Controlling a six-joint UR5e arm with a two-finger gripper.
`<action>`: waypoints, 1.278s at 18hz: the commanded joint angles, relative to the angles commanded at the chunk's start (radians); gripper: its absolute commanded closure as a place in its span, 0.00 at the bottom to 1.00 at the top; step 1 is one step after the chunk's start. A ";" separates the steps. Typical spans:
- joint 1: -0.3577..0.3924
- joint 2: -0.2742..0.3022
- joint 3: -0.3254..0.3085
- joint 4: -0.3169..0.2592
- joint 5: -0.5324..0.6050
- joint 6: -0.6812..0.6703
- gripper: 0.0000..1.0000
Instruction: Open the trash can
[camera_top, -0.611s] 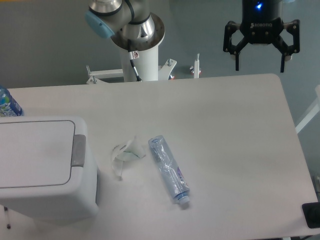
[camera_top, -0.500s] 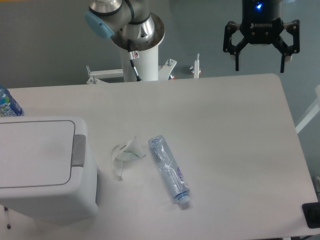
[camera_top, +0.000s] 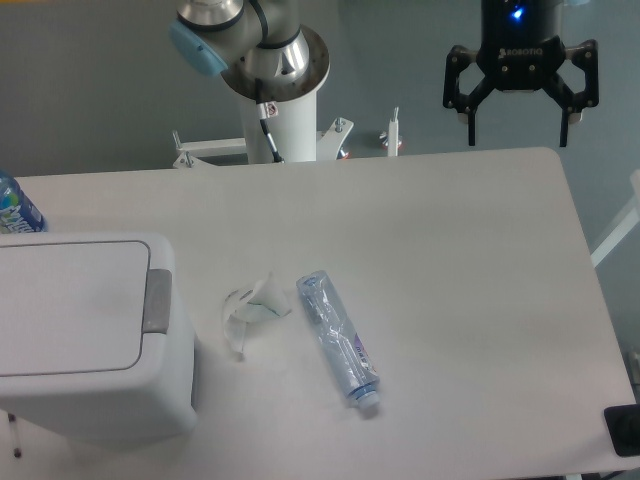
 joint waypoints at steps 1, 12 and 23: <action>-0.037 -0.014 0.003 0.006 0.049 -0.020 0.00; -0.310 -0.106 0.068 0.012 0.184 -0.543 0.00; -0.427 -0.183 0.064 0.031 -0.085 -0.904 0.00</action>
